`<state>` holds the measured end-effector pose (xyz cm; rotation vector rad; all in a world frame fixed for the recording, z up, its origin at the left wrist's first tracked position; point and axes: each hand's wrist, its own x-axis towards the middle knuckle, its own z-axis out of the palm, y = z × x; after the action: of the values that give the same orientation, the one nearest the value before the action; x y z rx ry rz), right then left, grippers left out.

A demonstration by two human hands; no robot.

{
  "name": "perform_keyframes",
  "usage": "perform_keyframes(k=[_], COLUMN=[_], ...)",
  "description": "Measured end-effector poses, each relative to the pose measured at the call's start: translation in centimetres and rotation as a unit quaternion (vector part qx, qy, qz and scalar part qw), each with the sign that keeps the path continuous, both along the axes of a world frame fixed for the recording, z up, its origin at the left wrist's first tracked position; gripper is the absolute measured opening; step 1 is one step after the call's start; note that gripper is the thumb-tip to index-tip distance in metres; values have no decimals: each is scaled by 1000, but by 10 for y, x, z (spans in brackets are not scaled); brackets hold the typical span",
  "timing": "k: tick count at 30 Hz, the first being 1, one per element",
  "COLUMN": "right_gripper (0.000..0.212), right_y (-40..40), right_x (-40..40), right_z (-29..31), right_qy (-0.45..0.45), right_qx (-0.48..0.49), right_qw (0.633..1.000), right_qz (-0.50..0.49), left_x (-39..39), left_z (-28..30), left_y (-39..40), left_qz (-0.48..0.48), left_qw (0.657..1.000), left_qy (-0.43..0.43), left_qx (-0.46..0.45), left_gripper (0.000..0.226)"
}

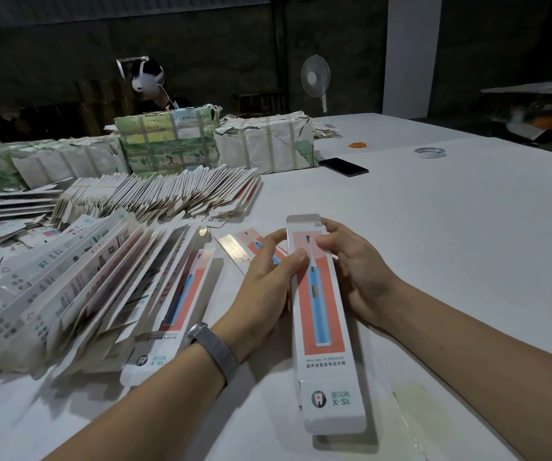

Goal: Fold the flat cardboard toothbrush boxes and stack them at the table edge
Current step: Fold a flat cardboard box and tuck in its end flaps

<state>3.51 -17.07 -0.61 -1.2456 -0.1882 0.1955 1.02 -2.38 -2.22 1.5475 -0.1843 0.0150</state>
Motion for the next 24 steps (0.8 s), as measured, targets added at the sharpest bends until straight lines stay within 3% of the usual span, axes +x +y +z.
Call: perform_keyframes(k=[4, 9, 18, 24], right_gripper=[26, 10, 8, 9], right_y=[0, -3, -4, -3], right_x=[2, 4, 5, 3], right_z=[-2, -3, -7, -6], right_qy=[8, 1, -24, -51], right_qx=[27, 22, 11, -16], right_qw=[1000, 1000, 1000, 999], right_qz=[1, 19, 14, 8], left_x=[0, 0, 3, 0], left_z=[0, -2, -3, -1], left_y=[1, -1, 3, 6], left_qz=[-17, -11, -4, -23], left_qw=[1000, 999, 999, 999], left_qy=[-3, -21, -21, -17], left_qx=[-3, -34, -48, -31], left_gripper=[22, 46, 53, 30])
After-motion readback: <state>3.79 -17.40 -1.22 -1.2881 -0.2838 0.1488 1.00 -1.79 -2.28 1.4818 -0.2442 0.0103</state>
